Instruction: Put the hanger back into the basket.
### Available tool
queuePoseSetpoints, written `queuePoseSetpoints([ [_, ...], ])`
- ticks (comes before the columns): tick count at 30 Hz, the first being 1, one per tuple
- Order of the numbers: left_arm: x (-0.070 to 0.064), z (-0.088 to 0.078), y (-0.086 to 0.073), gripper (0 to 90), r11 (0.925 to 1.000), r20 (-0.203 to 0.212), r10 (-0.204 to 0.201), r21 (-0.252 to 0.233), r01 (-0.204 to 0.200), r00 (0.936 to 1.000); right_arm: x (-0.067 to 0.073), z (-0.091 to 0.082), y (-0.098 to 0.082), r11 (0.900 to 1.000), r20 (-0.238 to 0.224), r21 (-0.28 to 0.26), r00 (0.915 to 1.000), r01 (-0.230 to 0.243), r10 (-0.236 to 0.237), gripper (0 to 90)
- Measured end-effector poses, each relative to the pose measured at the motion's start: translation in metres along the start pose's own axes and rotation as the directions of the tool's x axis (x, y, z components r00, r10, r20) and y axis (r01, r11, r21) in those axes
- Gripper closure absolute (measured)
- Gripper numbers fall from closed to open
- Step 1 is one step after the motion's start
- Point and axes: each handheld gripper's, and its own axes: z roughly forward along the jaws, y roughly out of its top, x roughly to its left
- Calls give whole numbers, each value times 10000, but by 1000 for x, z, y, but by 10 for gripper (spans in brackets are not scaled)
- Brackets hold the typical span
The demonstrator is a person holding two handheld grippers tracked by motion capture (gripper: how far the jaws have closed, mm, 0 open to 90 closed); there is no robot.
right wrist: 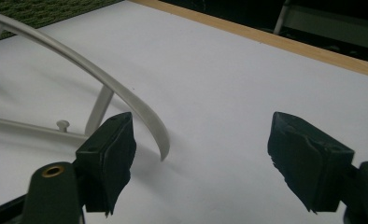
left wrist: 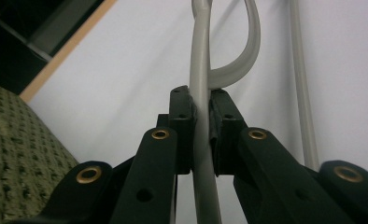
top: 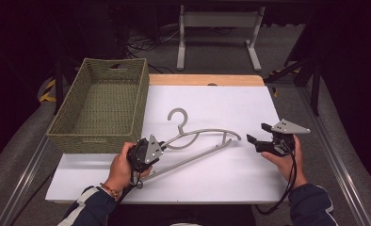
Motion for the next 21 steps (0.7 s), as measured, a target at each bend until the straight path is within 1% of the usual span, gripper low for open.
queuePoseSetpoints([
  [1, 0, -3, 1, 820, 9998, -103, -97, -192, 95, 9999, 0, 1, -1, 10000, -11, 79, 10000, 36, -36, 288],
  [2, 2, -4, 1, 821, 9995, -16, -167, -255, 167, 9999, 0, 2, -2, 9998, -226, 132, 9997, 128, -125, 303],
  [3, 3, -6, 2, 821, 9992, 71, -241, -314, 244, 9997, 1, 3, -3, 9996, -256, 224, 9996, 146, -140, 301],
  [4, 4, -8, 2, 821, 9989, -15, -247, -403, 246, 9997, 2, 4, -3, 9993, -250, 284, 9994, 229, -222, 294],
  [5, 5, -10, 2, 821, 9982, 4, -371, -473, 370, 9993, 3, 6, -3, 9990, -295, 355, 9993, 258, -247, 285],
  [6, 6, -12, 2, 821, 9981, -66, -386, -478, 382, 9992, 4, 7, -4, 9987, -329, 428, 9992, 261, -247, 273],
  [7, 8, -14, 3, 821, 9979, -196, -314, -572, 302, 9993, 4, 8, -4, 9985, -335, 485, 9991, 271, -255, 265],
  [8, 11, -17, 3, 821, 9973, -147, -371, -638, 361, 9992, 5, 9, -4, 9982, -378, 552, 9990, 253, -233, 262],
  [9, 11, -17, 3, 821, 9973, -147, -371, -638, 361, 9992, 5, 9, -4, 9982, -378, 552, 9990, 253, -233, 262],
  [11, 15, -23, 4, 821, 9952, -316, -474, -876, 445, 9984, 5, 10, -4, 9980, -378, 591, 9991, 227, -205, 253],
  [12, 18, -26, 4, 821, 9943, -369, -559, -926, 523, 9978, 5, 10, -5, 9983, -415, 568, 9991, 144, -120, 251],
  [13, 21, -29, 5, 821, 9937, -505, -591, -984, 539, 9970, 4, 10, -4, 9985, -492, 529, 9988, 99, -73, 250],
  [14, 24, -32, 4, 821, 9925, -571, -659, -1071, 595, 9962, 4, 10, -4, 9987, -517, 502, 9987, 59, -33, 249],
  [16, 34, -39, 3, 821, 9878, -747, -945, -1310, 841, 9927, 3, 9, -4, 9990, -573, 448, 9983, -72, 97, 249],
  [17, 39, -43, 3, 821, 9855, -768, -1074, -1397, 960, 9912, 3, 9, -4, 9990, -600, 423, 9981, -121, 147, 249],
  [18, 39, -43, 3, 822, 9855, -768, -1074, -1397, 960, 9912, 4, 9, -4, 9991, -592, 404, 9981, -138, 162, 250],
  [20, 49, -52, 2, 821, 9788, -946, -1365, -1661, 1196, 9861, 4, 9, -3, 9991, -629, 389, 9979, -154, 178, 250],
  [21, 55, -58, 2, 822, 9755, -1055, -1432, -1828, 1223, 9841, 4, 9, -3, 9991, -654, 407, 9977, -149, 175, 251],
])
